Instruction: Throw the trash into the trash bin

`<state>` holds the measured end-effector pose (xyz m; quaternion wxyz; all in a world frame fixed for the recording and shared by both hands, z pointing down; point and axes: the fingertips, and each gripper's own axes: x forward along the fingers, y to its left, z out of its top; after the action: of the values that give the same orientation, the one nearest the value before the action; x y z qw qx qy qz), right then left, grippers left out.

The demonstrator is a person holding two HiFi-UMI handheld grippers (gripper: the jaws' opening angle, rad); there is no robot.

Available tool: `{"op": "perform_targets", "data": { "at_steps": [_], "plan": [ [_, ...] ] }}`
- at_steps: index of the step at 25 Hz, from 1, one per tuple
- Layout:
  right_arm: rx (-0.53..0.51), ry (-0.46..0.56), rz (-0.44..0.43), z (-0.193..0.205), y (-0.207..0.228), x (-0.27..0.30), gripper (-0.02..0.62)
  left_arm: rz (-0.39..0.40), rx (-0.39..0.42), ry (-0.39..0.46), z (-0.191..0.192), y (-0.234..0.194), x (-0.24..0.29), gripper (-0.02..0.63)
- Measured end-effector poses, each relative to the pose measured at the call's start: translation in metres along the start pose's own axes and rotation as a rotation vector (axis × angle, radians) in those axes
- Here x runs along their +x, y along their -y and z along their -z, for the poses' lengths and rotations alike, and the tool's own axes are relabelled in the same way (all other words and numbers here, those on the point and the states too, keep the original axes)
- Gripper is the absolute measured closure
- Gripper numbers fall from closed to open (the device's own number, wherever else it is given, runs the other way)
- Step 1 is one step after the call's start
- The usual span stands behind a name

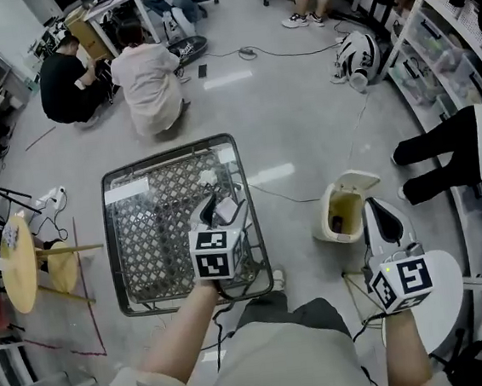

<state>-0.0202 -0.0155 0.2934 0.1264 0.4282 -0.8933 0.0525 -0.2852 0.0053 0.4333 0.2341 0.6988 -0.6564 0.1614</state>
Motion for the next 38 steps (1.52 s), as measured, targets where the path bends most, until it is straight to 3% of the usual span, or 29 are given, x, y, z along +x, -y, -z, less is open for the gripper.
{"op": "perform_targets", "data": {
  "at_steps": [8, 13, 23, 29, 32, 38],
  "plan": [
    [0.026, -0.121, -0.076, 0.048, -0.010, 0.062, 0.592, -0.038, -0.147, -0.197, 0.076, -0.021, 0.060, 0.302],
    [0.049, -0.179, -0.124, 0.083, -0.014, 0.083, 0.592, -0.127, -0.278, -0.278, 0.129, -0.038, 0.089, 0.299],
    [0.059, -0.302, -0.230, 0.133, -0.015, 0.126, 0.592, -0.298, -0.403, -0.431, 0.194, -0.063, 0.120, 0.273],
    [0.080, -0.347, -0.274, 0.150, -0.012, 0.145, 0.592, -0.367, -0.449, -0.499, 0.214, -0.070, 0.124, 0.241],
    [0.101, -0.373, -0.289, 0.160, -0.009, 0.148, 0.592, -0.416, -0.469, -0.503, 0.221, -0.073, 0.124, 0.192],
    [0.153, -0.404, -0.309, 0.172, -0.007, 0.142, 0.592, -0.460, -0.491, -0.495, 0.218, -0.067, 0.129, 0.190]
  ]
}}
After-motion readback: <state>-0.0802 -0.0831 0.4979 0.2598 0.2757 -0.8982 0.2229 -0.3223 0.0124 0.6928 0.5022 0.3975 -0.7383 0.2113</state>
